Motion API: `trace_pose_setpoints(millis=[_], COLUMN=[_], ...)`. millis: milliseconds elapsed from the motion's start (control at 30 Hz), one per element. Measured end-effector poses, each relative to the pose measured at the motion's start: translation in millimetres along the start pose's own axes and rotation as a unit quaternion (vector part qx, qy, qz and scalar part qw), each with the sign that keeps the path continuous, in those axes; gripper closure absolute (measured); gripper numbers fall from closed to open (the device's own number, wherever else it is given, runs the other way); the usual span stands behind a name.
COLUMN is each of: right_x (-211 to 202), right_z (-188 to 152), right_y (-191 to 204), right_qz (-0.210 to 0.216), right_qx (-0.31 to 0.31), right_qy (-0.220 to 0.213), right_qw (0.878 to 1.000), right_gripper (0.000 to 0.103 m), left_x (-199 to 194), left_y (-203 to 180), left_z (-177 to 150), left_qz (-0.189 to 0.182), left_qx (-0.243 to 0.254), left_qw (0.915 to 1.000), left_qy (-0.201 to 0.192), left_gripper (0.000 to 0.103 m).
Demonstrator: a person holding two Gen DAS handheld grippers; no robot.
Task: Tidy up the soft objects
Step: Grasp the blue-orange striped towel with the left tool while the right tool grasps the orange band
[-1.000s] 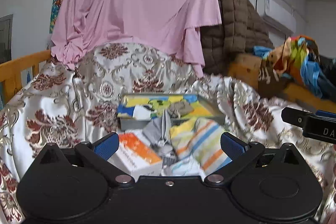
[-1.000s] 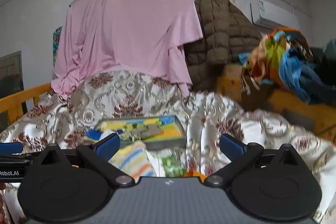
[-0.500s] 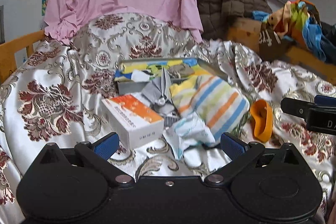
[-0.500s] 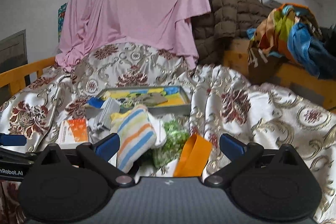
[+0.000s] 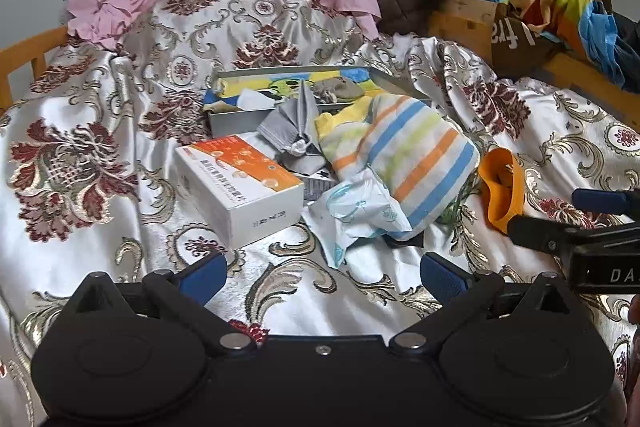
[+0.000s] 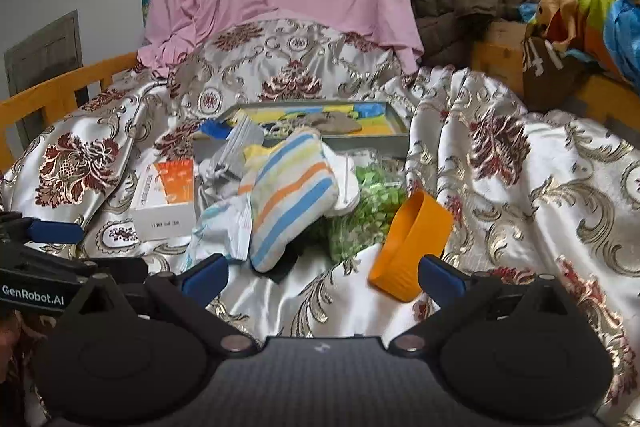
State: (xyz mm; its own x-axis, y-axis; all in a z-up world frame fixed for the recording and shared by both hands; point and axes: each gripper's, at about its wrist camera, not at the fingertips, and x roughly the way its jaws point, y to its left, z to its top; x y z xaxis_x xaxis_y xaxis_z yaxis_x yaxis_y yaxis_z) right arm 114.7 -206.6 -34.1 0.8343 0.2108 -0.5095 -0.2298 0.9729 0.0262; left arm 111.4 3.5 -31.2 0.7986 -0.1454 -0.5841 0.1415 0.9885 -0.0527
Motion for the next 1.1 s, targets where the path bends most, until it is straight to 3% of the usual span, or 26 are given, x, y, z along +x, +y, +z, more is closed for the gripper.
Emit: trace_pose_setpoints(millis=[233,433,533,700,833,1100], right_x=[10,30,43,68,87,110], right_z=[4,14,18,19,18,18], right_y=[-11,-29,-37,-55,-61,-72], right_qz=[-0.035,-0.038,-0.034,-0.034,-0.02,-0.019], right_qx=[-0.005,-0.022,-0.038,-0.038,-0.041,-0.034], right_qy=[0.007,0.012,0.02,0.04,0.055,0.065], right_qw=[0.999,0.999,0.998,0.998,0.997,0.997], right_gripper=[0.0,0.0,0.0,0.0,0.002,0.015], left_x=[19,31,40,61,81,113], left_y=[-10,-23,-33,-54,-65,-75], left_z=[12,23,27,38,49,65], left_qz=[-0.011,-0.05,-0.067,-0.075,-0.087,-0.111], left_qx=[0.063,0.114,0.152,0.242,0.278,0.294], left_qw=[0.9979,0.992,0.9857,0.9665,0.9559,0.9491], left_qy=[-0.011,-0.024,-0.029,-0.041,-0.038,-0.02], left_gripper=[0.001,0.001,0.001,0.001,0.001,0.01])
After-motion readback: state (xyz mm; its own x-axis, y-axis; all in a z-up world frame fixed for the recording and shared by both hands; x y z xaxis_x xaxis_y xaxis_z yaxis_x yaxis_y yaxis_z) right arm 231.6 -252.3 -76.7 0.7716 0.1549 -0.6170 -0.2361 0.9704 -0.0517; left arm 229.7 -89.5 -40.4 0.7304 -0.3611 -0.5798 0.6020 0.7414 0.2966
